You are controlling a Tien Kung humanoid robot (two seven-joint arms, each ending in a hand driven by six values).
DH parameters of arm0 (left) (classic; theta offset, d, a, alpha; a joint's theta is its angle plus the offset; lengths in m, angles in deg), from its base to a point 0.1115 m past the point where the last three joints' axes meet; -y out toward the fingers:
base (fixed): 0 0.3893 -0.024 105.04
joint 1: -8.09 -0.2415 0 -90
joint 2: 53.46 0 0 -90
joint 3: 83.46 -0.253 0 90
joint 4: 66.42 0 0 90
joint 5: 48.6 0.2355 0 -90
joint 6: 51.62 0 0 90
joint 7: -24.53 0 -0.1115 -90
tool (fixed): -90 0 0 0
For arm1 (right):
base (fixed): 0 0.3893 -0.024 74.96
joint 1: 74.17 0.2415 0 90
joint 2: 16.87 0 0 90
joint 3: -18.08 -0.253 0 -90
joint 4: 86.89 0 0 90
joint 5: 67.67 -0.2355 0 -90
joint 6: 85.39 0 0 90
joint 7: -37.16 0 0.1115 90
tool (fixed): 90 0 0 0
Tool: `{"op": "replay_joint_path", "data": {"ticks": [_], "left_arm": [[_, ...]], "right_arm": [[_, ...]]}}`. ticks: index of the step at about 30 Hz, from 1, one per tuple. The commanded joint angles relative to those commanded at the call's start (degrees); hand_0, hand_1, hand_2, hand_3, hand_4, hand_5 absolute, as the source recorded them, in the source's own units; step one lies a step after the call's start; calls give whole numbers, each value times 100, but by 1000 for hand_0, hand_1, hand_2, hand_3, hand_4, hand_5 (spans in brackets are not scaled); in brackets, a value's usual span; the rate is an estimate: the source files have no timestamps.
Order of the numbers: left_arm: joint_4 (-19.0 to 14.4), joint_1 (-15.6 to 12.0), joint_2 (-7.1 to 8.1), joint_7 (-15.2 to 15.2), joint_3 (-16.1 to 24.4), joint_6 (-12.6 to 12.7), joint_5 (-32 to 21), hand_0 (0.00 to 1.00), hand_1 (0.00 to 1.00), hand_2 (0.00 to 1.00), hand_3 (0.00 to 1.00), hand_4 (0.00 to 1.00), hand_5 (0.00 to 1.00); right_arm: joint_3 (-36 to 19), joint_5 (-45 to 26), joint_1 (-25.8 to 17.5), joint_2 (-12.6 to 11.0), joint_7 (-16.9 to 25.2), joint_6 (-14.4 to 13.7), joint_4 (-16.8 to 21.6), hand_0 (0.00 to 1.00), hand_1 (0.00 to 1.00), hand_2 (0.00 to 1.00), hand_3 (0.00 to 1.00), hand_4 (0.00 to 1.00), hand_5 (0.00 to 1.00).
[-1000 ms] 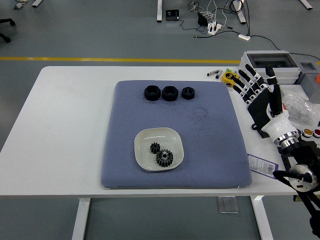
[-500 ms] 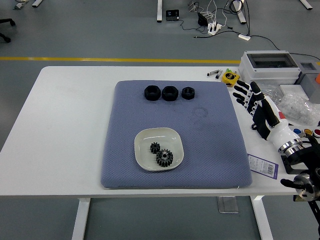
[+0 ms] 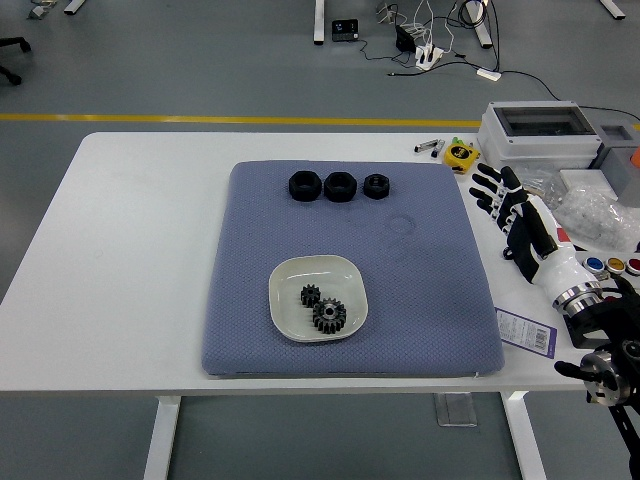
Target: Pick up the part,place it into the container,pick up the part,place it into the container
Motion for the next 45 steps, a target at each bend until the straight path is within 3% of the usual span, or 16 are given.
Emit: {"op": "replay_joint_path", "data": {"ticks": [26, 45], "left_arm": [[0, -63, -5, 45, 282, 38, 256, 710, 614, 641, 567, 619, 699], [0, -150, 11, 59, 325, 39, 321, 710, 609, 639, 564, 620, 700]], "right_arm": [[379, -187, -28, 121, 207, -42, 100, 990, 877, 899, 895, 998, 998], [175, -361, -123, 150, 385, -83, 131, 982, 875, 897, 888, 998, 998]]}}
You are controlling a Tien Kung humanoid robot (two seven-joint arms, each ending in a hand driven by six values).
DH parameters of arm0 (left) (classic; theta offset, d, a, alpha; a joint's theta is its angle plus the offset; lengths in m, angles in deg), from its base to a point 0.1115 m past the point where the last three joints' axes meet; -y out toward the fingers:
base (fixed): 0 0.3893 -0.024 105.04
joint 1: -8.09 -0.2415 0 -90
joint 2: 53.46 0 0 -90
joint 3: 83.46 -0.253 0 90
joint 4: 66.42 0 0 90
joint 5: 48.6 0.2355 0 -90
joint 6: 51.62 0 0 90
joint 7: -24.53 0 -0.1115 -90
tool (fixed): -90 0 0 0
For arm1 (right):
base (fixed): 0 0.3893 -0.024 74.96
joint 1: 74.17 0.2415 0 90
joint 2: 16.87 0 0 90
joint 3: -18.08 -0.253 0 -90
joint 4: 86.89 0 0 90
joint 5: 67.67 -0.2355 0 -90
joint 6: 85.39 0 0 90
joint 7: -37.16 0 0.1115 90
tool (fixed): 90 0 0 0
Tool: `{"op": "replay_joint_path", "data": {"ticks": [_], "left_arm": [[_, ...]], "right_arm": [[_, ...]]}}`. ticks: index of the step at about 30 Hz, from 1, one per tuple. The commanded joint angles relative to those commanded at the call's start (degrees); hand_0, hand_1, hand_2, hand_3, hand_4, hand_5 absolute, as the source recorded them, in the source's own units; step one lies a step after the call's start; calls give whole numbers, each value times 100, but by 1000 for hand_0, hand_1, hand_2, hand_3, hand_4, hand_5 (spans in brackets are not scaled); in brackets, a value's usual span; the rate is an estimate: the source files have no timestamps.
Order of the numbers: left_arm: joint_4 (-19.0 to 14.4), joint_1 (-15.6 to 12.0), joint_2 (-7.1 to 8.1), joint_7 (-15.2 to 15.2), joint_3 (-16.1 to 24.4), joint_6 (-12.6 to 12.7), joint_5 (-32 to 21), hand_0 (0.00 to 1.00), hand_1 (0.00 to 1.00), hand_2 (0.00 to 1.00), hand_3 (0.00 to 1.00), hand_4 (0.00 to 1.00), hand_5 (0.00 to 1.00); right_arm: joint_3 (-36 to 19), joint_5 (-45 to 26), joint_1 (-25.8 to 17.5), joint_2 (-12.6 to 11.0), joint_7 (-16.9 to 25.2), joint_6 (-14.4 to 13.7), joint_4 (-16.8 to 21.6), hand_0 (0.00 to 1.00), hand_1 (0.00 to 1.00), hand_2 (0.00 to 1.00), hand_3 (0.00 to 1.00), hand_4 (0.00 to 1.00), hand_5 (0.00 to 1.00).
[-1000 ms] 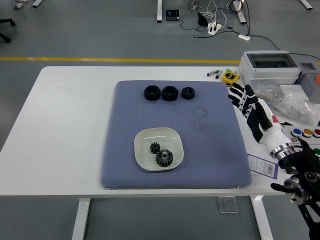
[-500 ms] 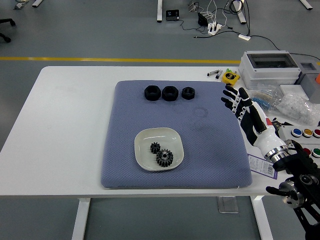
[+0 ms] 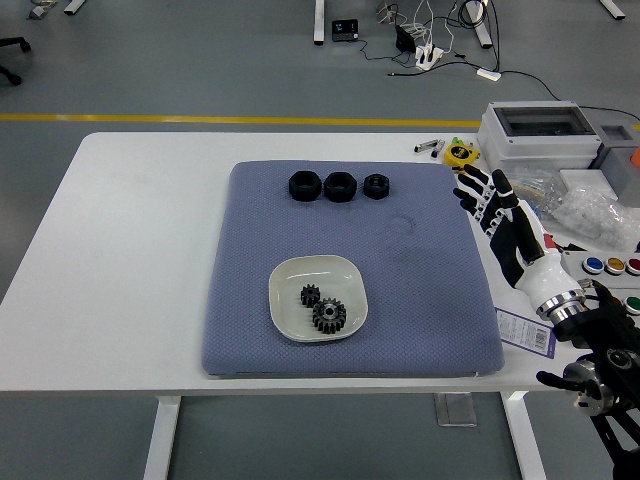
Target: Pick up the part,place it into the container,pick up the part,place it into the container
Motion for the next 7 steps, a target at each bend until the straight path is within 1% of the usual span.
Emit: {"op": "replay_joint_path", "data": {"ticks": [4, 7], "left_arm": [[0, -26, 9, -9, -10, 11, -3, 710, 612, 639, 564, 620, 699], [0, -40, 17, -23, -29, 18, -32, 710, 612, 639, 564, 620, 699]], "right_arm": [[-52, -382, -40, 5, 104, -40, -10, 974, 869, 892, 879, 998, 998], [-122, -504, -60, 1, 147, -61, -11, 974, 869, 892, 879, 998, 998]]}}
